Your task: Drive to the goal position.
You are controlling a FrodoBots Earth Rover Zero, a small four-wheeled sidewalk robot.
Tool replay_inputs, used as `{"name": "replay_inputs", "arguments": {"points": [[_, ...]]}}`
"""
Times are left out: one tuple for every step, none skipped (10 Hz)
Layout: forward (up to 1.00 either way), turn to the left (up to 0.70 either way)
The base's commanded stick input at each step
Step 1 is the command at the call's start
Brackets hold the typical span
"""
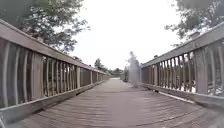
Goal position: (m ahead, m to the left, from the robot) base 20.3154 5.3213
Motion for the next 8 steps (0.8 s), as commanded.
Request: {"name": "replay_inputs", "arguments": {"points": [[0.45,0.0],[0.45,0.0],[0.45,0.0],[0.3,0.0],[0.3,0.0],[0.3,0.0],[0.3,0.0],[0.3,0.0]]}}
